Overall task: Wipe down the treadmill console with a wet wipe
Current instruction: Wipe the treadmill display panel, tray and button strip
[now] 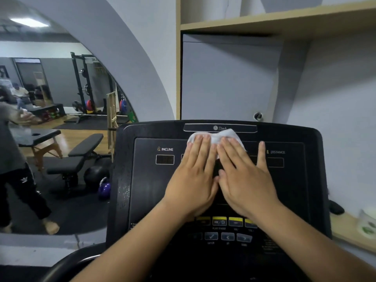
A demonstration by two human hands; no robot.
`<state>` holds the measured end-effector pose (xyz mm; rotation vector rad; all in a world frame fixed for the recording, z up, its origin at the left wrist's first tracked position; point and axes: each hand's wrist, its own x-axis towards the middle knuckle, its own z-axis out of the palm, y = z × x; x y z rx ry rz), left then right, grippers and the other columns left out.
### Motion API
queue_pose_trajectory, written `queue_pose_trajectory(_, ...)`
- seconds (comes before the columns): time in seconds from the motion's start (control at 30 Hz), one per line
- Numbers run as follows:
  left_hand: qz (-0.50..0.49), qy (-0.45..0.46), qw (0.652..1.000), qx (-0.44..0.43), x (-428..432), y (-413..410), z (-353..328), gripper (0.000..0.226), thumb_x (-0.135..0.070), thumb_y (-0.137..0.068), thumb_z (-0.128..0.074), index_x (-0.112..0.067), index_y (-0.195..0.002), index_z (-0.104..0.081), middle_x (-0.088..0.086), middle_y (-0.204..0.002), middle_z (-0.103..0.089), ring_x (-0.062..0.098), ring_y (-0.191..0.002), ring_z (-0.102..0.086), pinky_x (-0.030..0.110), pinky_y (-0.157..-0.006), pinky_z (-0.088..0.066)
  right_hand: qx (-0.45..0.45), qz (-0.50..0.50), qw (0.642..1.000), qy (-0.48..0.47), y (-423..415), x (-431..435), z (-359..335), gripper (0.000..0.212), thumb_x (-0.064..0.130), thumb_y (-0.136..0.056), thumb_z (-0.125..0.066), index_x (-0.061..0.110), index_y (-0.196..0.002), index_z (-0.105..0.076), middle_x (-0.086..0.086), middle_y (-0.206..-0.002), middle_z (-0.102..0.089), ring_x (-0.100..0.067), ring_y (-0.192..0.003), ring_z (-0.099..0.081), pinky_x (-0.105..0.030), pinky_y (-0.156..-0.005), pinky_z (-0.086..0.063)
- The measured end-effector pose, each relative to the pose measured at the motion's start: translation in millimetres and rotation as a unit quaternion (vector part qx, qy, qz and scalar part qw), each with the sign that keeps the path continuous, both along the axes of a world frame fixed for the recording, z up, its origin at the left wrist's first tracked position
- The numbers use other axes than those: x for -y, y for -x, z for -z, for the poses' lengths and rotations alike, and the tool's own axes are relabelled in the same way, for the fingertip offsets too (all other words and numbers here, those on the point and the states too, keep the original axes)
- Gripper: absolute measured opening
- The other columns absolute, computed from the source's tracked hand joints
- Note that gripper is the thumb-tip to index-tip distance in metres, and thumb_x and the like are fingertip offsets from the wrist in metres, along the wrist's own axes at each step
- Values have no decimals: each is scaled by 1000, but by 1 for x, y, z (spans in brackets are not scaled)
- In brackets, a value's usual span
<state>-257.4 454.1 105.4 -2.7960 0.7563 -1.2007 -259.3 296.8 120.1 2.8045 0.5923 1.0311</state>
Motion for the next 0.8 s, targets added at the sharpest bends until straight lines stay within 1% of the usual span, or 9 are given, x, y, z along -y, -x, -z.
queue_pose_trajectory(0.1,-7,-8,1000,9,13,-21,-31,65,-34,-100,-16,6,-151,-14,29,-159,-7,38,-149,0,51,-121,-9,-3,38,999,-22,-18,2,-28,61,40,-95,-12,15,-151,-16,-2,-161,-16,-15,-149,-6,-67,-114,-4)
queue_pose_trajectory(0.17,-14,-7,1000,8,21,-28,-42,65,-34,-99,-12,6,-151,-12,29,-159,-6,38,-149,1,51,-121,-8,-1,51,998,-34,-24,7,-37,62,41,-95,-8,17,-152,-13,-1,-162,-11,-14,-149,-1,-66,-114,-1)
queue_pose_trajectory(0.27,6,-4,1000,2,29,-19,-27,65,-35,-101,-14,5,-152,-11,27,-160,-3,36,-150,5,49,-122,-6,1,43,998,-42,-15,18,-22,60,40,-96,-14,16,-152,-19,-3,-161,-15,-16,-149,-5,-66,-114,-5)
queue_pose_trajectory(0.4,27,-9,1000,-2,40,1,6,66,-36,-99,-27,5,-150,-19,27,-159,-10,37,-150,-2,51,-121,-13,-18,34,999,-33,6,37,12,59,40,-96,-22,16,-151,-24,-4,-160,-21,-17,-149,-10,-67,-113,-11)
queue_pose_trajectory(0.47,22,-15,1000,3,45,-4,0,66,-36,-100,-25,6,-150,-19,28,-158,-11,38,-149,-3,51,-121,-13,-16,35,999,-33,3,43,7,58,39,-97,-22,16,-150,-24,-3,-159,-22,-16,-148,-11,-68,-113,-10)
queue_pose_trajectory(0.53,18,-27,999,16,53,-12,-19,66,-35,-99,-18,6,-150,-18,29,-158,-12,39,-149,-5,49,-121,-10,-8,50,998,-42,-7,45,-8,58,40,-97,-16,16,-150,-19,-2,-160,-18,-14,-149,-7,-67,-114,-6)
queue_pose_trajectory(0.67,-5,-64,998,-9,70,-27,-55,69,-33,-94,1,5,-151,0,27,-160,2,38,-149,8,48,-122,2,-12,90,994,-68,-26,54,-36,63,41,-94,-3,19,-153,-7,2,-163,-6,-10,-148,5,-63,-115,0)
queue_pose_trajectory(0.73,-3,-62,998,-13,76,-25,-51,67,-33,-95,0,4,-151,2,26,-159,5,37,-148,11,48,-122,2,-13,87,994,-71,-23,60,-32,63,41,-95,-3,19,-153,-8,1,-163,-5,-11,-149,5,-63,-116,-1)
queue_pose_trajectory(0.8,20,-53,998,-11,81,-18,-31,65,-35,-99,-7,3,-152,-1,25,-159,4,36,-148,10,48,-122,-1,-16,84,994,-73,-11,68,-14,62,41,-96,-8,18,-153,-13,-1,-162,-8,-14,-149,1,-62,-116,-4)
